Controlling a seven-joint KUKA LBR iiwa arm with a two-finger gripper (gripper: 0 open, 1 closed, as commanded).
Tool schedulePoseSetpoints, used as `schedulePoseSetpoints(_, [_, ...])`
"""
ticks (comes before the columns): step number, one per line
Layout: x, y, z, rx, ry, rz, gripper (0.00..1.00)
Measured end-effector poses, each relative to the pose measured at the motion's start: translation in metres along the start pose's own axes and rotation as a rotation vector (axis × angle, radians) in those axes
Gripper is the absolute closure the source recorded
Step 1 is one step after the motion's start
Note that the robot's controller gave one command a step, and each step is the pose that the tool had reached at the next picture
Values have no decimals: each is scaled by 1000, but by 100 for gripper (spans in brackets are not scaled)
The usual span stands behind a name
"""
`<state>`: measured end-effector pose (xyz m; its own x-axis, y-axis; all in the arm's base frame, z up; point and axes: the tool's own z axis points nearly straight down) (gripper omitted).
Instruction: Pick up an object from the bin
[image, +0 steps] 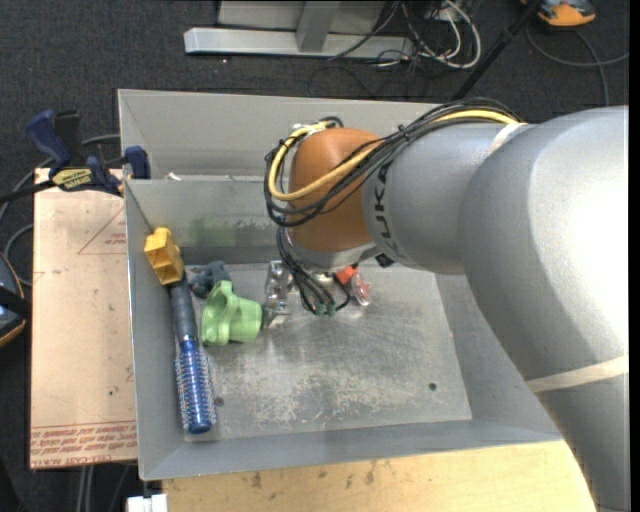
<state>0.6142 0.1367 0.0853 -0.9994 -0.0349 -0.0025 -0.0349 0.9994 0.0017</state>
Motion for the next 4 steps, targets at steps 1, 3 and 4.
schedulePoseSetpoints(1, [0,0,0,0,0,0,0])
schedulePoseSetpoints(3, [17,42,9,0,-13,-33,0])
schedulePoseSetpoints(4, [9,45,8,-1,-4,-8,0])
